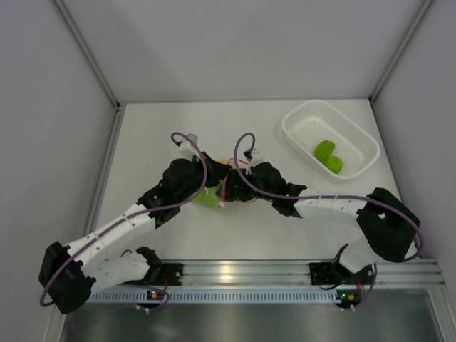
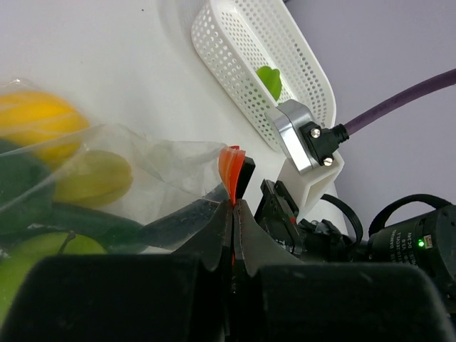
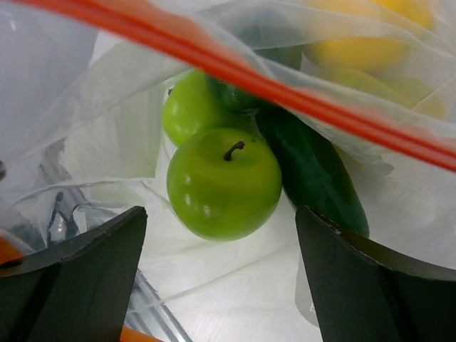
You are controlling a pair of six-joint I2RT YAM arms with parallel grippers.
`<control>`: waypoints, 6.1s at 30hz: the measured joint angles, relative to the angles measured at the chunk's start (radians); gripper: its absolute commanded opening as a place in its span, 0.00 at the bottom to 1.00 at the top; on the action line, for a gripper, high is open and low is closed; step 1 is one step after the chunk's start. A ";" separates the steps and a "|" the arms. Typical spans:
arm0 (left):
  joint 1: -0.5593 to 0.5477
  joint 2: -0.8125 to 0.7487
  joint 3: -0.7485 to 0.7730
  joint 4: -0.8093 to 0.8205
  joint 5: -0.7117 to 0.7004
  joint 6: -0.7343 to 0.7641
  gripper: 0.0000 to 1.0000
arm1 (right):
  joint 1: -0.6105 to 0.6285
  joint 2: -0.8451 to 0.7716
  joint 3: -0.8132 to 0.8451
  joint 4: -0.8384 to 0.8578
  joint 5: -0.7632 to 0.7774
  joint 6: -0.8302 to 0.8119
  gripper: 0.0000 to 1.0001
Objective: Open the zip-top bag and remove the fake food
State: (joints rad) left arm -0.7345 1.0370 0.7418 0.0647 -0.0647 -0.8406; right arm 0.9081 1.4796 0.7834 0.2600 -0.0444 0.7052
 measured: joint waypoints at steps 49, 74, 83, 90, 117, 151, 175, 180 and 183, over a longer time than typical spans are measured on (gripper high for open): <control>-0.145 -0.352 -0.346 0.116 -0.439 -0.100 0.00 | 0.092 0.280 0.077 0.125 0.132 0.220 0.50; -0.145 -0.201 -0.254 0.110 -0.451 -0.043 0.00 | 0.077 -0.426 -0.046 -0.270 0.300 -0.007 0.49; -0.145 -0.183 -0.206 0.084 -0.415 -0.016 0.00 | -0.349 -0.525 -0.024 -0.499 0.391 -0.158 0.50; -0.145 -0.158 -0.126 0.023 -0.342 0.029 0.00 | -0.686 -0.260 0.141 -0.548 0.414 -0.251 0.51; -0.145 -0.082 0.022 -0.143 -0.143 0.148 0.00 | -0.859 0.257 0.639 -0.620 0.298 -0.367 0.99; -0.150 0.016 0.057 -0.106 -0.156 0.087 0.00 | -0.014 -0.079 -0.027 -0.069 0.025 -0.309 0.41; -0.145 0.026 -0.045 -0.148 -0.195 0.111 0.00 | 0.072 0.260 -0.074 0.208 0.065 -0.443 0.49; -0.145 0.010 -0.048 -0.149 -0.195 0.111 0.00 | 0.080 0.258 -0.076 0.230 0.082 -0.437 0.34; -0.145 0.004 -0.048 -0.140 -0.195 0.112 0.00 | 0.088 0.229 -0.079 0.212 0.104 -0.441 0.32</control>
State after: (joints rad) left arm -0.8799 1.0412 0.6933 -0.0753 -0.2592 -0.7288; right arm 0.9958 1.7081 0.7048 0.4717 0.0593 0.2646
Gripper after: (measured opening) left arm 0.015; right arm 0.459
